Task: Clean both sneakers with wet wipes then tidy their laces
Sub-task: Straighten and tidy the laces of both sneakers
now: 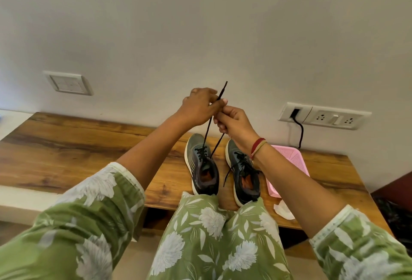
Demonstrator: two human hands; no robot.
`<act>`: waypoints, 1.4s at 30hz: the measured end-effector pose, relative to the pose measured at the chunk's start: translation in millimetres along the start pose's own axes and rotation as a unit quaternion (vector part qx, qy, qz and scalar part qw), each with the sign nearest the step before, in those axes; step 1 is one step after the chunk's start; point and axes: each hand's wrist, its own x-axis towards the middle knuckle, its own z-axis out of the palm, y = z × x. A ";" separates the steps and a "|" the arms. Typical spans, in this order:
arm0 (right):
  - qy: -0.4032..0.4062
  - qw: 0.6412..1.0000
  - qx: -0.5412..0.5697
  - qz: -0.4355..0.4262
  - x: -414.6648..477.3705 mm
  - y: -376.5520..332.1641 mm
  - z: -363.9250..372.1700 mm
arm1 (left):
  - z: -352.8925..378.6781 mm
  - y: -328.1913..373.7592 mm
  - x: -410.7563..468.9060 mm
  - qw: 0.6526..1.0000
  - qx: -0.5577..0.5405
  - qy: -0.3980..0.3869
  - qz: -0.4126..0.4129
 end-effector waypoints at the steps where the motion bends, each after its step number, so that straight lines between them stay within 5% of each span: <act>1: -0.017 1.000 0.019 0.009 -0.1 -0.7 -2.1 | -1.2 -2.6 1.3 1.000 -0.025 -0.007 -0.007; 7: -0.052 0.998 0.020 0.020 1.1 -2.1 -12.7 | -8.8 3.4 -2.7 0.991 -0.117 -0.062 -0.025; 12: -0.065 0.997 0.010 0.030 1.9 -7.6 -19.4 | 3.7 -11.6 -15.9 0.937 -0.269 -0.205 -0.093; 15: -0.130 0.986 -0.100 0.012 0.7 -11.7 -24.0 | 12.4 -22.1 -19.1 0.910 -0.349 -0.176 -0.136; 19: -0.128 0.887 -0.427 -0.121 5.9 -14.1 -32.5 | 9.5 -26.2 -17.4 0.903 -0.372 -0.126 -0.175; 24: -0.032 0.796 -0.516 -0.314 7.3 2.2 -27.6 | 11.8 -20.0 -26.6 0.892 -0.391 -0.185 -0.130; 28: 0.034 0.831 -0.448 -0.329 4.5 8.4 -25.3 | 12.9 -21.1 -28.1 0.890 -0.433 -0.124 -0.076; 33: 0.044 0.887 -0.355 -0.291 8.1 13.2 -25.8 | 16.3 -24.3 -25.1 0.928 -0.371 -0.028 -0.034; 37: 0.105 0.967 -0.149 -0.179 11.6 11.1 -26.3 | 10.8 -30.4 -27.1 0.970 -0.224 0.077 -0.049; 42: 0.101 0.994 0.034 -0.025 8.4 15.4 -29.6 | 4.7 -41.8 -40.0 0.984 -0.109 0.130 -0.047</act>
